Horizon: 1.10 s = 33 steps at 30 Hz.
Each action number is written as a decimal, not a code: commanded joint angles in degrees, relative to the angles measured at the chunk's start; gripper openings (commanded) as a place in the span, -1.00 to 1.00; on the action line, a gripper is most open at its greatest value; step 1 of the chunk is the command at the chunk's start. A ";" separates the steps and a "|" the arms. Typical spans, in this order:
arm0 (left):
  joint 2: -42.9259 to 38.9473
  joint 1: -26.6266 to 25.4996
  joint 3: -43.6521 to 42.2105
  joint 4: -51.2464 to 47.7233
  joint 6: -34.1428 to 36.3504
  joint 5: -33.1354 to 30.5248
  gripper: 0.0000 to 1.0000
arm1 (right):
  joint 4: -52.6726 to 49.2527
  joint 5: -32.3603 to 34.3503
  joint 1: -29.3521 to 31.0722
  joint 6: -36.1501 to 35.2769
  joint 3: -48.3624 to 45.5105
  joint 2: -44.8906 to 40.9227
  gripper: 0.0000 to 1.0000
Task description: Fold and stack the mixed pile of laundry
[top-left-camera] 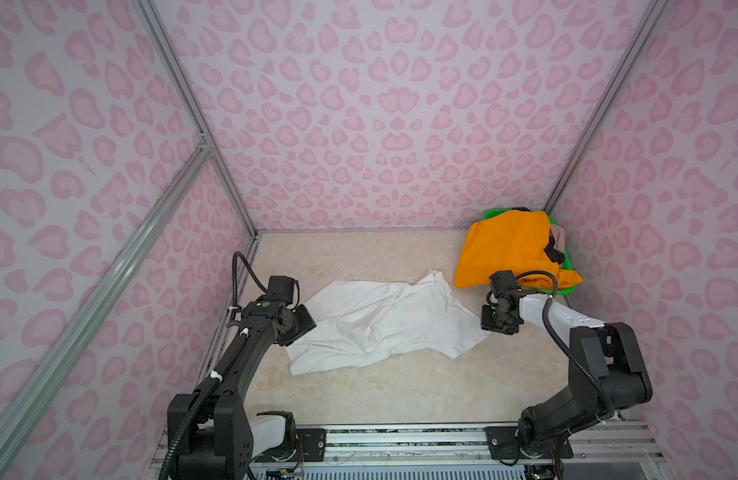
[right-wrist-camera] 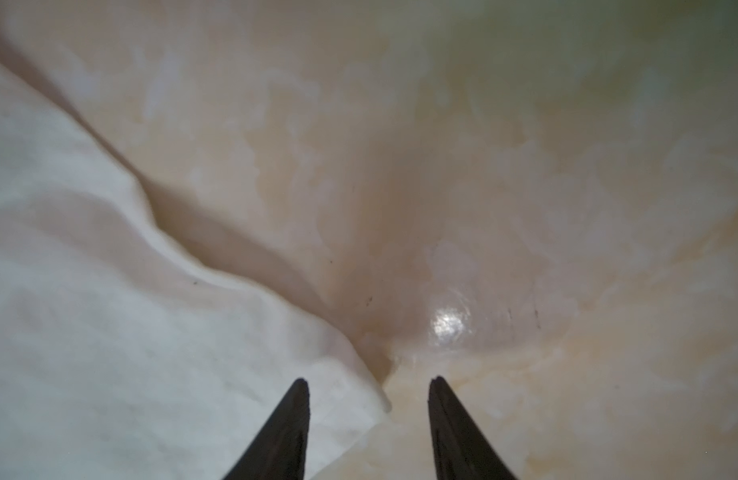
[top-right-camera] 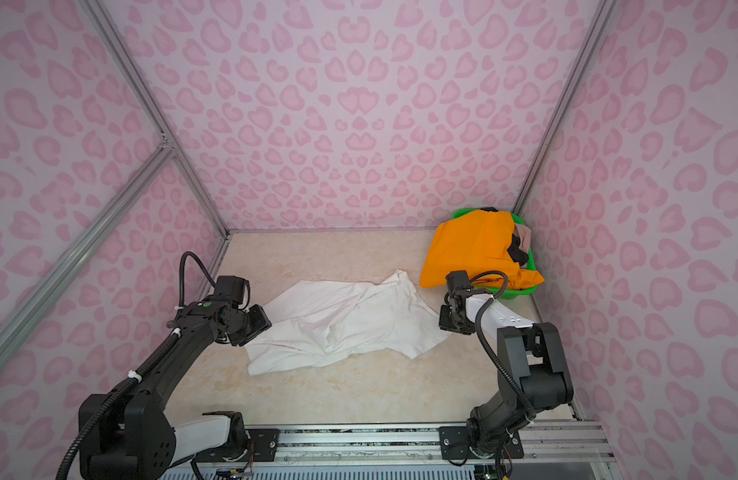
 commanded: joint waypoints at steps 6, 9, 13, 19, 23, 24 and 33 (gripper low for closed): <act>10.27 -0.23 -3.53 10.97 -3.26 1.60 0.18 | 1.80 -3.38 -0.23 1.34 -3.73 -0.41 -0.43; 16.75 -0.25 -2.63 14.01 -3.05 2.24 -0.04 | 2.02 -4.79 -0.17 1.67 -4.22 -0.65 -0.63; 23.82 -0.23 0.70 16.86 -2.99 4.24 -0.49 | 1.92 -5.29 -0.19 1.75 -5.11 -1.96 -0.93; 34.04 -0.11 13.93 15.83 -0.66 5.64 -0.95 | 1.52 -5.97 -0.18 1.56 -6.52 -4.21 -1.00; 38.53 0.30 24.75 12.65 0.90 5.45 -0.95 | 1.76 -6.60 -0.17 1.66 -7.21 -5.20 -1.00; 38.09 0.34 26.09 12.43 1.19 5.63 -0.96 | 1.69 -6.61 -0.16 1.66 -7.28 -5.38 -1.00; 22.55 0.19 31.37 3.80 3.99 6.42 -0.95 | 1.55 -6.76 -0.16 1.46 -7.03 -7.79 -1.00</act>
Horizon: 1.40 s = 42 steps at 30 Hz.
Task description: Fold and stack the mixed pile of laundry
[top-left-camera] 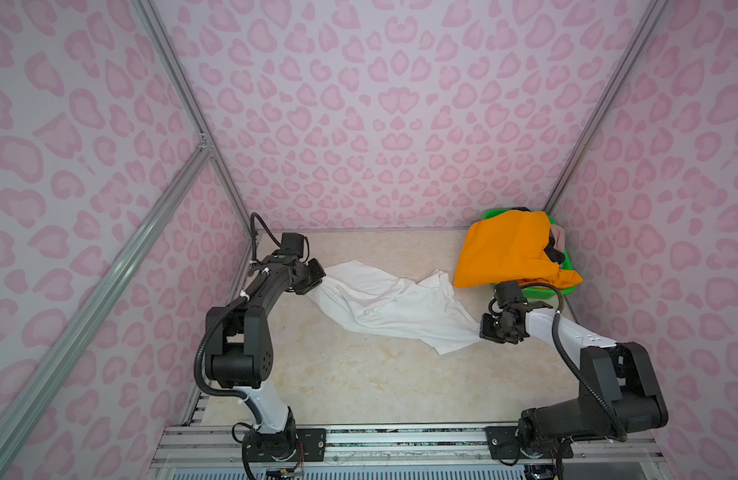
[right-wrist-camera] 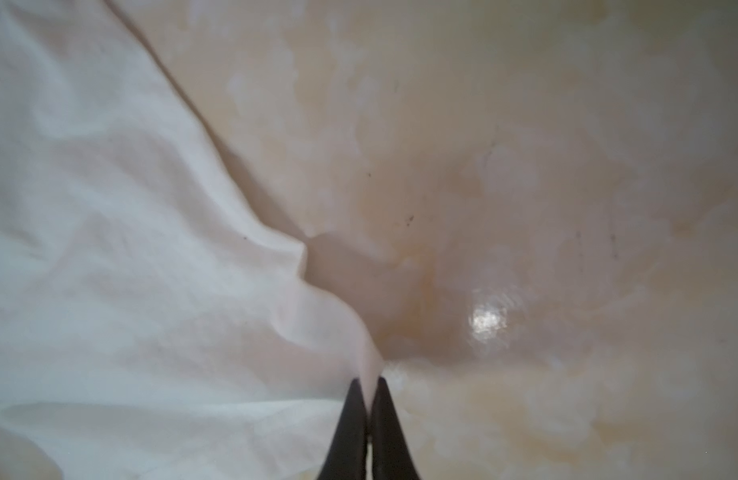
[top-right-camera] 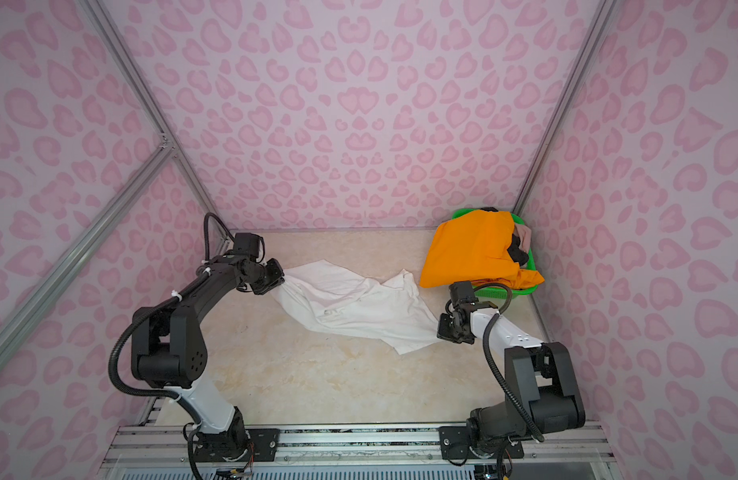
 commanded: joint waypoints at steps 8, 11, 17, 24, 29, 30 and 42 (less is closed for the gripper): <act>-9.42 -3.40 5.02 -22.53 5.00 0.47 -0.95 | -1.71 -0.74 0.13 -0.63 1.16 -1.42 -1.00; -11.85 -6.70 8.08 -28.58 5.39 -2.70 -0.95 | -2.76 0.04 0.17 -1.13 1.33 -3.21 -1.00; -14.10 -9.53 7.54 -30.05 6.08 -5.14 -0.92 | -4.26 0.39 0.13 -1.63 2.93 -4.43 -1.00; 6.34 -7.13 12.46 -18.56 9.24 -8.36 -0.94 | -4.04 0.61 0.09 -1.74 3.41 -3.91 -1.00; 16.35 -5.09 20.98 -13.23 7.05 -11.17 -0.33 | -3.97 0.38 0.39 -1.30 3.52 -3.75 -1.00; 15.91 -4.61 20.86 -12.32 6.22 -11.77 -0.08 | -4.03 0.41 0.48 -1.31 3.55 -3.79 -1.00; -9.34 -5.47 -12.10 -9.91 3.29 -4.29 0.01 | -4.01 1.39 1.65 -1.93 4.40 -3.20 -1.00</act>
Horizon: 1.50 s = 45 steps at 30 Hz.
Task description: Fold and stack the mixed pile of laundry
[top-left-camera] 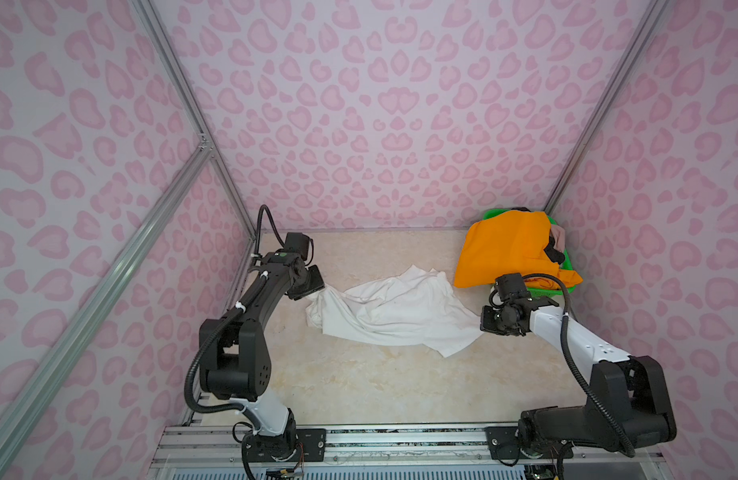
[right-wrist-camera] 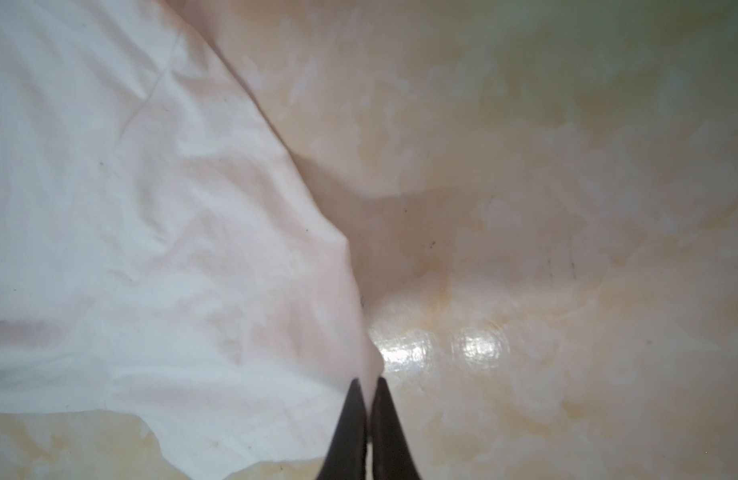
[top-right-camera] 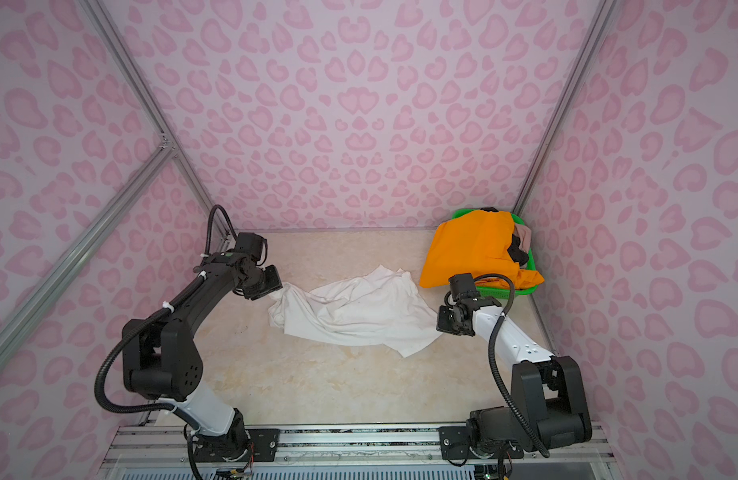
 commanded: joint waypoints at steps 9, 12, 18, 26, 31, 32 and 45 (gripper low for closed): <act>0.72 -6.25 -15.39 9.46 -7.44 2.73 -0.01 | 0.48 0.40 0.22 -0.67 -0.52 1.03 -1.00; 4.02 -6.28 -14.39 10.53 -7.68 -1.50 -0.01 | 0.39 0.42 0.19 -0.74 -1.14 0.39 -1.00; 9.49 -6.43 -12.39 13.39 -7.14 -0.54 -0.26 | -1.51 1.26 0.20 -1.32 -1.51 -1.17 -1.00; 5.20 -6.92 -10.71 8.81 -5.78 0.06 -0.92 | -6.79 3.48 0.23 -1.98 -1.04 -4.57 -1.00; -2.84 -10.26 -2.49 -6.10 -2.82 -5.34 -0.95 | -7.61 3.76 0.30 -2.55 -0.96 -5.13 -1.00; -3.94 -11.01 0.14 -10.01 -2.18 -6.41 -0.95 | -7.62 3.59 0.27 -2.60 -0.86 -4.93 -1.00; 10.25 -25.33 18.69 -32.17 1.49 -13.39 -0.88 | -9.68 5.79 1.80 -3.93 0.26 -4.71 -1.00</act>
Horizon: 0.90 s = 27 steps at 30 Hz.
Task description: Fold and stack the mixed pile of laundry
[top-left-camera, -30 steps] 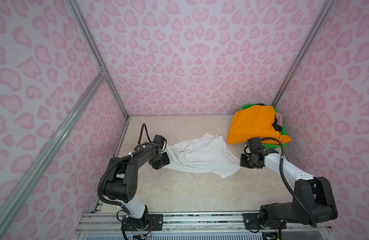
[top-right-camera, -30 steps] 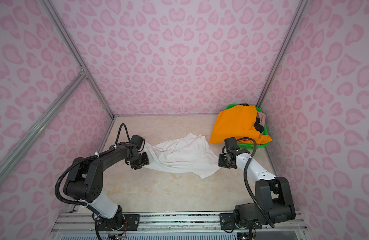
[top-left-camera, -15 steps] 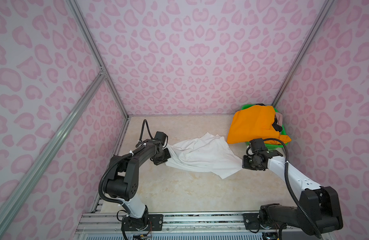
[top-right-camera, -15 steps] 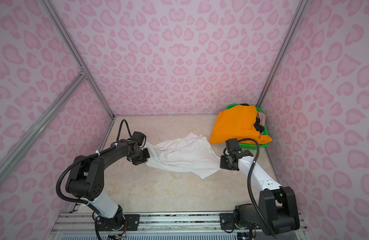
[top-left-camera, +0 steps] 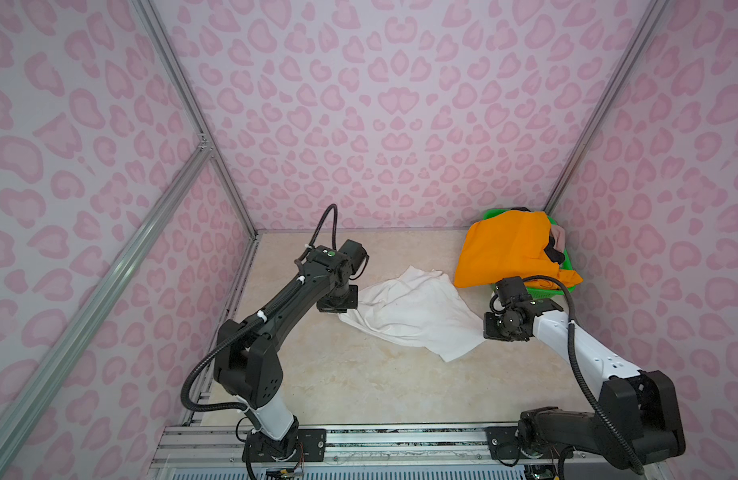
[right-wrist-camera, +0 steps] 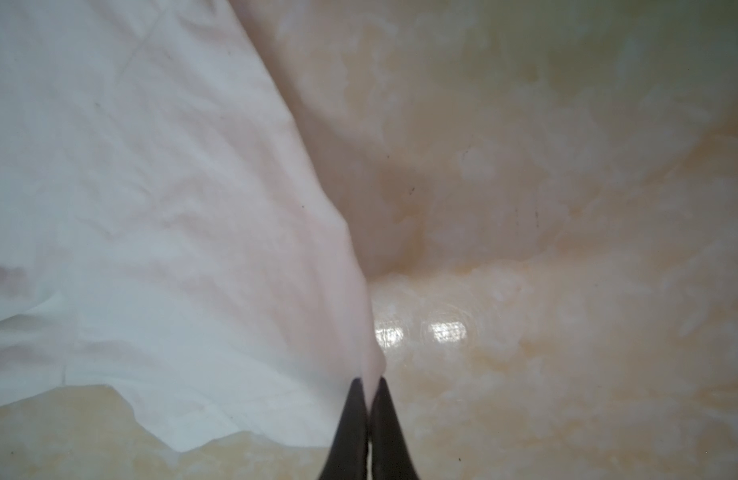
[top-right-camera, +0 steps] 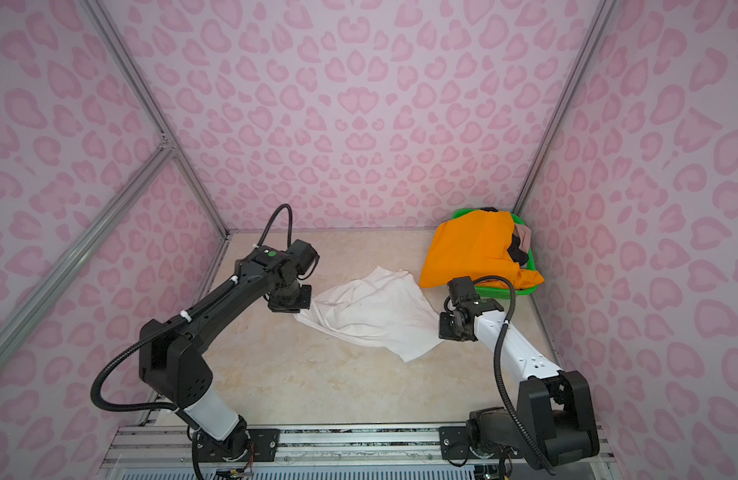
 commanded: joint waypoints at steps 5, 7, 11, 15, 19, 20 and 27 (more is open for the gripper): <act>5.44 -4.55 3.39 -1.06 -0.37 0.64 -0.75 | -3.67 1.99 0.10 -1.64 1.20 -0.69 -0.94; 4.64 -4.53 2.38 0.32 -0.83 1.04 -0.74 | -4.18 0.40 0.19 -2.83 2.00 -0.82 -0.47; 2.40 -4.37 -0.93 3.06 -1.27 2.46 -0.73 | -4.16 -3.43 4.61 -7.30 5.08 -2.05 0.12; -0.49 -3.38 -4.88 6.64 -2.24 6.11 -0.73 | -1.37 -9.69 12.17 -12.21 8.21 -2.12 0.25; -4.38 -1.55 -10.34 12.04 -3.58 13.15 -0.74 | 7.02 -16.27 21.42 -14.63 8.19 -0.01 0.25; -5.28 -0.96 -11.34 13.49 -3.77 15.25 -0.74 | 10.47 -17.46 24.03 -14.05 7.77 1.06 0.25; -8.57 3.37 -16.10 19.84 -4.66 24.00 -0.80 | 30.73 -18.68 37.05 -10.99 8.17 13.03 0.32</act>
